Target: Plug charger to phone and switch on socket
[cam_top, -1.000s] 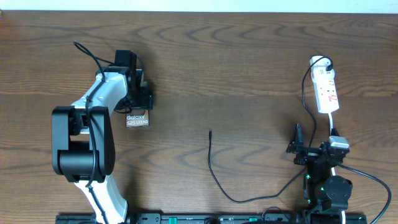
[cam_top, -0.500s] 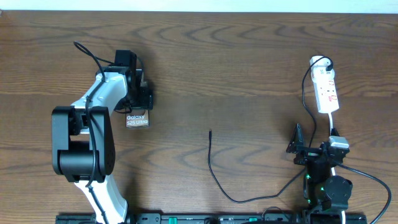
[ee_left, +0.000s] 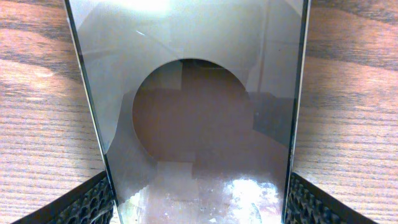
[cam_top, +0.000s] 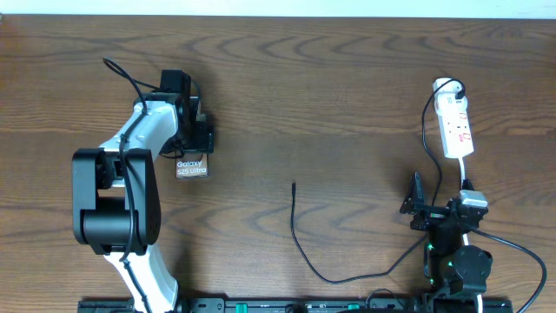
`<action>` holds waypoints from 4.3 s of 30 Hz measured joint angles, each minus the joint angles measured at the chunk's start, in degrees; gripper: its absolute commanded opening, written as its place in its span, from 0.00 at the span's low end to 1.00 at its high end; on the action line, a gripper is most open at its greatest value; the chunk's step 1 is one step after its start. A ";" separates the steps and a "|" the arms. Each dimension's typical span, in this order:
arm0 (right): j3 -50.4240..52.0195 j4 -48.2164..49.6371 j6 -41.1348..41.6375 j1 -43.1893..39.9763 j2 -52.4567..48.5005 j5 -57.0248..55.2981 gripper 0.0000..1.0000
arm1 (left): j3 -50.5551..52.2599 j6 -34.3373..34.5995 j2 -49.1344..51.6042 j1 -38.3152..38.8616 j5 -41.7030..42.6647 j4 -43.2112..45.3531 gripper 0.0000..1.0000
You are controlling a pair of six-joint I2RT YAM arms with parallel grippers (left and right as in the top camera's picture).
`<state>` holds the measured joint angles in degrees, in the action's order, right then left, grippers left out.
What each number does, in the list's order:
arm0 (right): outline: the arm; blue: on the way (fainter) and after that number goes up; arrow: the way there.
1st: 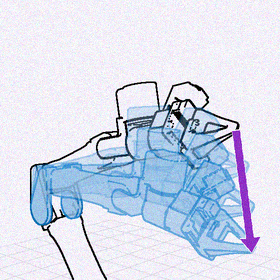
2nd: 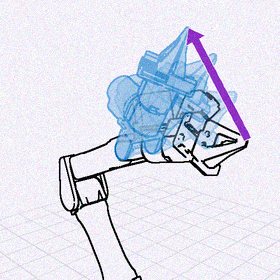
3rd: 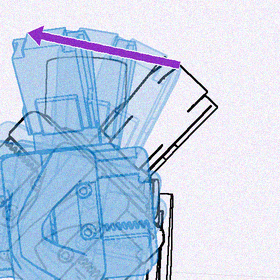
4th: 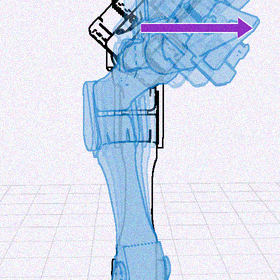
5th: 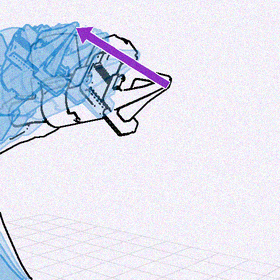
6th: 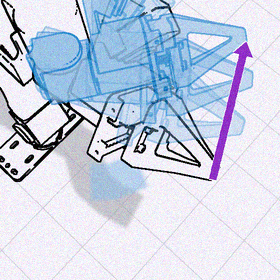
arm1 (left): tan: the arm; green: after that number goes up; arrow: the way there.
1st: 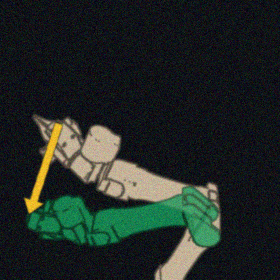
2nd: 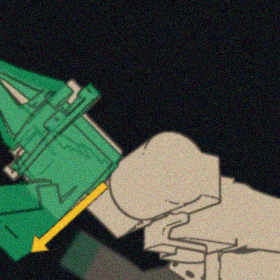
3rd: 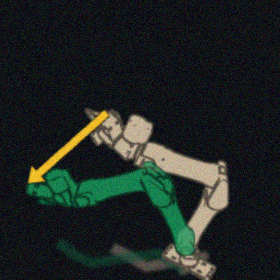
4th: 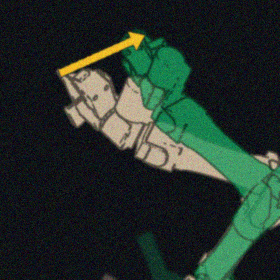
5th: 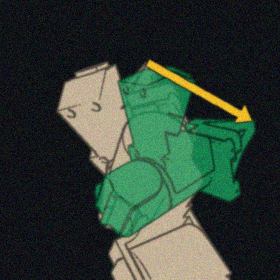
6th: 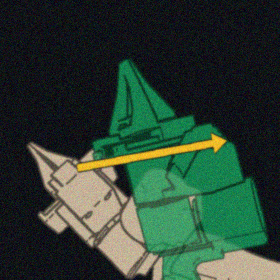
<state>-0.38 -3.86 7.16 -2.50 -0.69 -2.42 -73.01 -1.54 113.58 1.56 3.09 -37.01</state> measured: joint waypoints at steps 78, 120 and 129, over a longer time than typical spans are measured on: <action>0.00 0.00 0.00 0.00 0.00 0.00 0.99 | 0.13 99.08 -16.72 0.00 62.34 32.94 0.08; 0.00 -0.02 0.00 0.00 0.00 0.00 0.99 | 0.13 99.03 -16.72 0.00 62.38 32.94 0.07; 0.00 0.00 0.00 0.00 0.00 0.00 0.99 | 0.13 99.03 -16.72 0.00 62.38 32.94 0.07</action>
<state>-0.38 -3.86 7.16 -2.50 -0.69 -2.42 -72.88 97.49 96.86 1.56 65.47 -4.08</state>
